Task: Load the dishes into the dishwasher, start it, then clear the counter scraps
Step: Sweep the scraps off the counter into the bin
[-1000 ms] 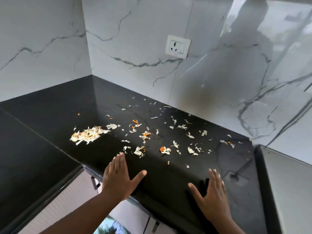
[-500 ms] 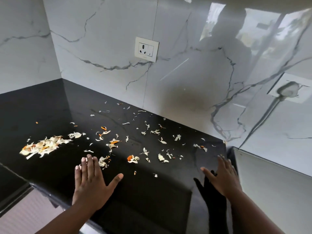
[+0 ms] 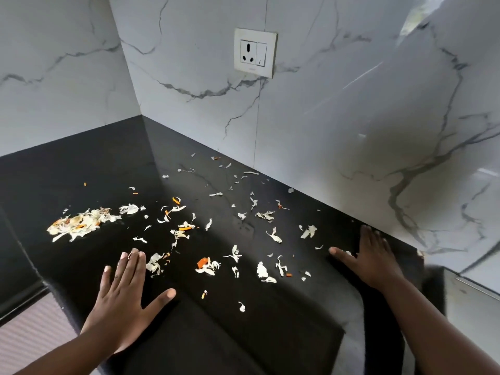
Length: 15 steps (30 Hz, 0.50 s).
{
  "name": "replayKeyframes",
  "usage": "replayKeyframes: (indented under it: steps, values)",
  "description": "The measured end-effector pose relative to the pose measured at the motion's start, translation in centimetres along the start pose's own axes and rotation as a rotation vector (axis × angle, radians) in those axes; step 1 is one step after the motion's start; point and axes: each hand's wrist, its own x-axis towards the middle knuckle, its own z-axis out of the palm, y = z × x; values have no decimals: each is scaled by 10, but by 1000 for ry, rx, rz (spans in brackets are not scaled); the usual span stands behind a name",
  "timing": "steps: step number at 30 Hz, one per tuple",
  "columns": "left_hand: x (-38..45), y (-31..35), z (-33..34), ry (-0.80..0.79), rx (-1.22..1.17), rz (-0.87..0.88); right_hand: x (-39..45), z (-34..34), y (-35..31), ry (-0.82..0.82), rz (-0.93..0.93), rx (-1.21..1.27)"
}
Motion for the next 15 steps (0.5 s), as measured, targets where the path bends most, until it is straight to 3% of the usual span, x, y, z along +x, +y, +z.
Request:
replayKeyframes:
  steps: [10,15]
  values:
    - [2,1,-3,-43,-11,-15,-7,35,-152,-156,-531,58]
    - [3,1,-5,-61,21,-16,-58,56,-222,-203,-630,102]
